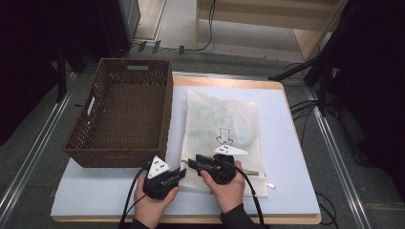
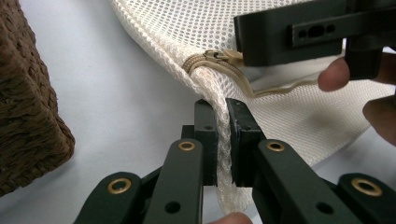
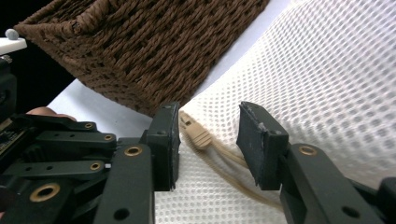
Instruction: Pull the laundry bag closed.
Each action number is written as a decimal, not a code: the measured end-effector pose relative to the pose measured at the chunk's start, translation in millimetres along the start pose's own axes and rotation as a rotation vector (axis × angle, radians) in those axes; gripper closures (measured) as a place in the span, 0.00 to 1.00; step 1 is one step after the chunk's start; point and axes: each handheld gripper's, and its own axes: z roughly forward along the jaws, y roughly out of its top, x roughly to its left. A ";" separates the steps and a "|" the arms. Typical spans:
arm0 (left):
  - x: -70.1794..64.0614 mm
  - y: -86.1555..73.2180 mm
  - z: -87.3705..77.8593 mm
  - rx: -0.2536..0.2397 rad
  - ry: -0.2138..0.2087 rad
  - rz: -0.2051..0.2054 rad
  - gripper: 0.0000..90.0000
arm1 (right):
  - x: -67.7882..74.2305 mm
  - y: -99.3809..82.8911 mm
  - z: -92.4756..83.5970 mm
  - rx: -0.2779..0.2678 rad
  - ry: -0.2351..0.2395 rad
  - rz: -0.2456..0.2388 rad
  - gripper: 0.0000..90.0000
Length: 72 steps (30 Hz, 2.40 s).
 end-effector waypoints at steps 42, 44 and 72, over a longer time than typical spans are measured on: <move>1.0 -1.5 1.3 0.008 -0.018 -0.019 0.93 | 3.0 -5.7 0.6 -0.035 0.094 0.073 0.96; 0.8 -1.6 1.5 0.009 -0.017 -0.017 0.93 | 2.2 -6.0 0.5 -0.039 0.103 0.077 0.95; 13.0 -0.5 0.3 -0.047 -0.109 -0.161 0.81 | -9.4 -12.2 -6.0 -0.025 0.083 0.041 0.98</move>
